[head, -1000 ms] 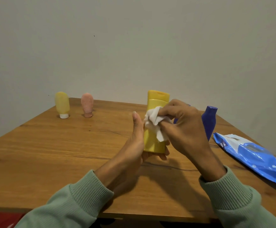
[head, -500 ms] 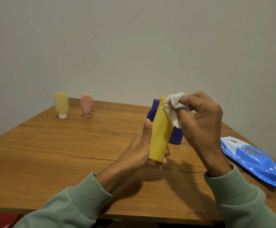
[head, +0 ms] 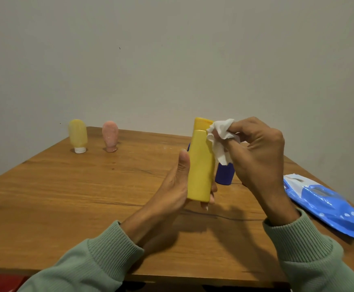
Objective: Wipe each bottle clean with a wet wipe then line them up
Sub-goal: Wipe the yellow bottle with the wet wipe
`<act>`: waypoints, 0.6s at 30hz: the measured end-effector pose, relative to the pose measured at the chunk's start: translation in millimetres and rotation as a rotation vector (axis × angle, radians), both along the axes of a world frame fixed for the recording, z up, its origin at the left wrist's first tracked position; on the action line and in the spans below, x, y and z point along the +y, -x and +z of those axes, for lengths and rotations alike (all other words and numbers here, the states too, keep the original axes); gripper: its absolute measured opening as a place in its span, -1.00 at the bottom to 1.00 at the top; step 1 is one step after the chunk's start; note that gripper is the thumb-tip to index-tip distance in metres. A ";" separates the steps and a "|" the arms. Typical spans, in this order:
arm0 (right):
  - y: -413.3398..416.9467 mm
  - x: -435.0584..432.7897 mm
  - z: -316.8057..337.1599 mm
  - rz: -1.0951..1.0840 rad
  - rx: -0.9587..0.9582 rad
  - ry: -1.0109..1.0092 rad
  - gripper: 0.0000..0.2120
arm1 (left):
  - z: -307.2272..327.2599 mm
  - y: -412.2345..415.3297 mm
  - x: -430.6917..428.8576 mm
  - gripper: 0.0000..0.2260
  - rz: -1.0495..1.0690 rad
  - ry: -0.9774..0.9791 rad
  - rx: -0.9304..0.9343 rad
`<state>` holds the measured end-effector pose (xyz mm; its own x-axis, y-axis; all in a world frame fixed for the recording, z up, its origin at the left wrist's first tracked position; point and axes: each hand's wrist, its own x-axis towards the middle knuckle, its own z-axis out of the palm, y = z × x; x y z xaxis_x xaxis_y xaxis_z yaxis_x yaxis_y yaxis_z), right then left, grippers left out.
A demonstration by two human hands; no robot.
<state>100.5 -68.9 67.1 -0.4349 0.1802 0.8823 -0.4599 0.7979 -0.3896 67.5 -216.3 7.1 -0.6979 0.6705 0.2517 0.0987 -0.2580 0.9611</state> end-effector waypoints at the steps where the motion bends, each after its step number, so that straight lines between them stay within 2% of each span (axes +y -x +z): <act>1: -0.7 -1.2 -0.2 0.019 -0.029 -0.007 -0.89 | 0.1 1.2 0.1 -0.32 -0.007 -0.038 -0.017; 6: -3.4 -19.0 -9.0 0.121 -0.273 -0.124 -0.83 | 3.3 9.6 0.6 -0.32 -0.003 -0.174 -0.115; 8: -4.7 -24.5 -11.2 0.121 -0.298 -0.190 -0.86 | 3.9 12.4 1.3 -0.34 0.017 -0.215 -0.168; 12: -8.2 -32.4 -10.6 0.145 -0.385 -0.300 -0.86 | 4.8 17.4 -0.3 -0.27 0.065 -0.237 -0.291; 18: -14.6 -28.6 -2.1 0.261 -0.646 -0.393 -0.84 | 7.4 23.2 -1.7 -0.25 0.079 -0.241 -0.352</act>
